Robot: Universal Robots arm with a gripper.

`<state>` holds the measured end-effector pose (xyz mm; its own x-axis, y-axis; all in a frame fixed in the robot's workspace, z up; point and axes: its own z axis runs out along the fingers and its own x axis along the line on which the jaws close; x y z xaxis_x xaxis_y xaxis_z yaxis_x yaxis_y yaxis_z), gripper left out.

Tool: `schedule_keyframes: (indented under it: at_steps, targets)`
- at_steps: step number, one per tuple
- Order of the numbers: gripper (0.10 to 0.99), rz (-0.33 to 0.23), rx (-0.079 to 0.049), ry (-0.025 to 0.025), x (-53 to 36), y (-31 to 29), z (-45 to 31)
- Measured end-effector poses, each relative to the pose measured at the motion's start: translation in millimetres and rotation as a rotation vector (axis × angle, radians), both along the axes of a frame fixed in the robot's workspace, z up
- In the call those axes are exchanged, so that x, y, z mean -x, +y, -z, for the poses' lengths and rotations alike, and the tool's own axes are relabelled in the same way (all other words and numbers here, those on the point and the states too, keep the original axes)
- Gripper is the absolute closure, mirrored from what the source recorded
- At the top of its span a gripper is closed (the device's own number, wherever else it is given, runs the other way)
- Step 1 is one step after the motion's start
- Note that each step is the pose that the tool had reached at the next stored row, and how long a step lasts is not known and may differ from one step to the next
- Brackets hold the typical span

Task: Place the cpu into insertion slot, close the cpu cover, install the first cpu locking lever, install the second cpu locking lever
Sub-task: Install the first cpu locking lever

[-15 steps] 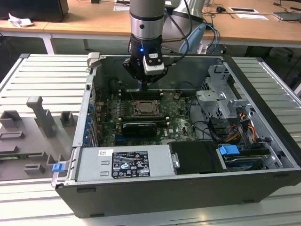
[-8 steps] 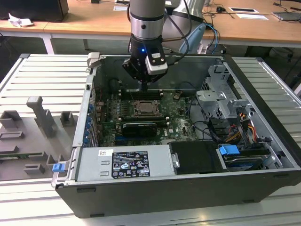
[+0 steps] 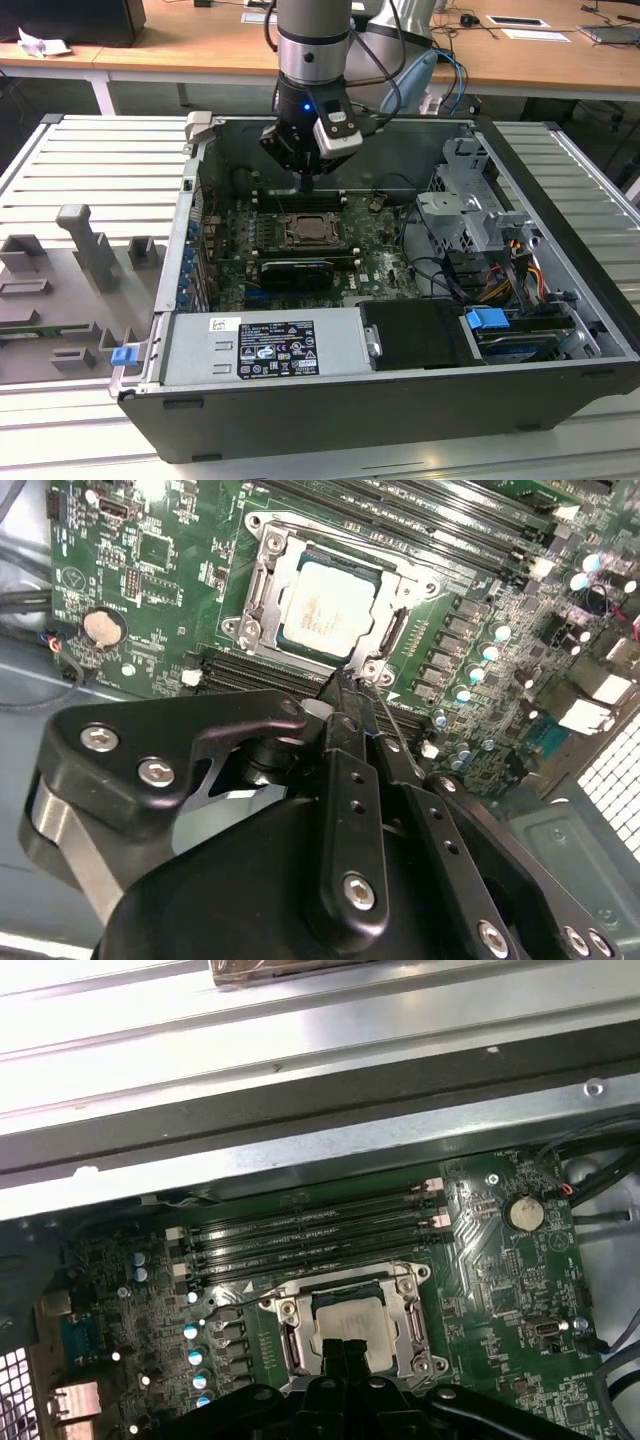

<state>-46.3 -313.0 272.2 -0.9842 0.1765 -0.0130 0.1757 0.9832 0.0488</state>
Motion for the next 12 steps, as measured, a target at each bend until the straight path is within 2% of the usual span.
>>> schedule_keyframes:
  at_steps: [5,12]
  targets:
    - [0.980,-0.066,0.000,0.0000,0.0,0.0,0.0]
    - [0.980,-0.124,0.000,0.0000,0.0,0.0,0.0]
